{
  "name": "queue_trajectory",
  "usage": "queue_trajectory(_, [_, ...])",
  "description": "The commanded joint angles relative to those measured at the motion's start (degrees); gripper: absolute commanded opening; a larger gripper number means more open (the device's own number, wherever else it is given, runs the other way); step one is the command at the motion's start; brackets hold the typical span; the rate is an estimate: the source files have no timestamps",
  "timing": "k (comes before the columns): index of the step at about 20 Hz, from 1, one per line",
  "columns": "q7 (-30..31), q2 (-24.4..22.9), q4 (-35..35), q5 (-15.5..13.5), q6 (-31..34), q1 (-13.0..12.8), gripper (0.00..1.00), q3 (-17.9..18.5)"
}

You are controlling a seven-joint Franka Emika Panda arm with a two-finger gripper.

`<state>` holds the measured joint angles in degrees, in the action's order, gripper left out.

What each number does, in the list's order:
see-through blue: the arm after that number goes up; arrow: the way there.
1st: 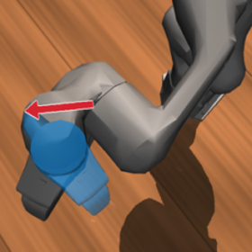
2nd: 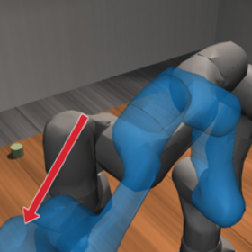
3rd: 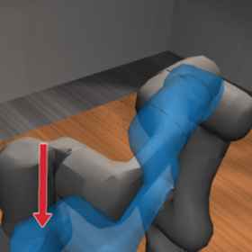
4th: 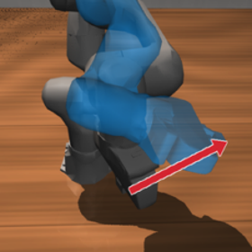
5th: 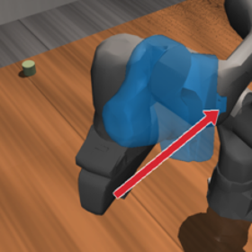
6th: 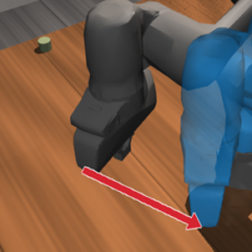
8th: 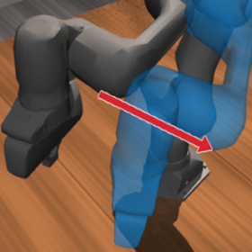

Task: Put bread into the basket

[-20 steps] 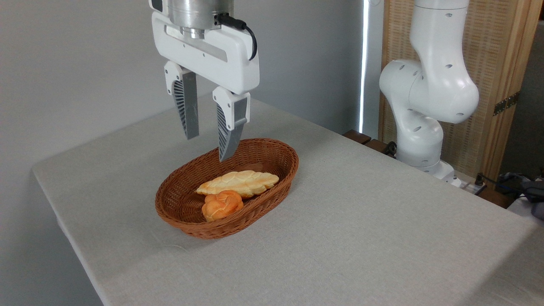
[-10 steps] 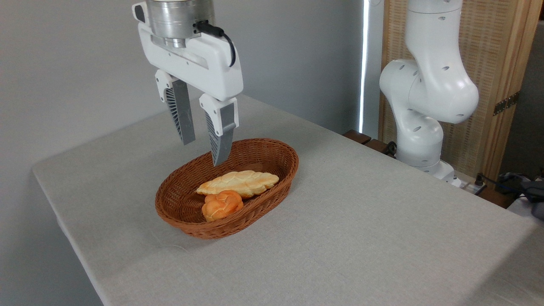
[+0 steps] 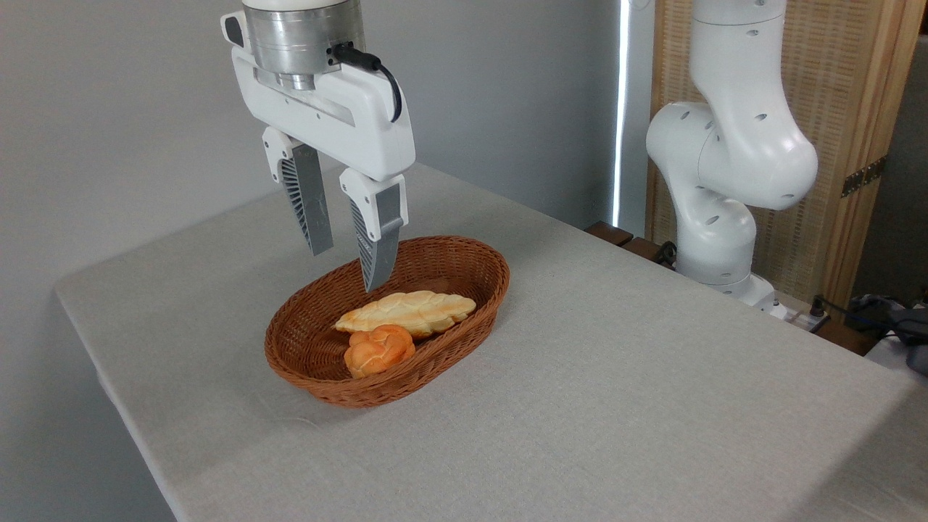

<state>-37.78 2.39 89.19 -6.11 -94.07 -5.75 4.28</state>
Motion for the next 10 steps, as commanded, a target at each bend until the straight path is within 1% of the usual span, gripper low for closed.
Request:
queue_trajectory(1, [-0.8, 0.0, -0.6, 0.5, 1.2, 2.8, 1.0, -3.0])
queue_trajectory(6, [-2.9, -0.3, 0.9, 0.6, 0.6, 2.4, 1.0, -3.4])
queue_trajectory(8, [-2.9, -0.4, 1.4, 0.6, 0.4, 2.4, 1.0, -4.4])
queue_trajectory(10, [-2.9, -1.2, 2.3, 0.7, -0.3, 2.4, 1.0, -4.5])
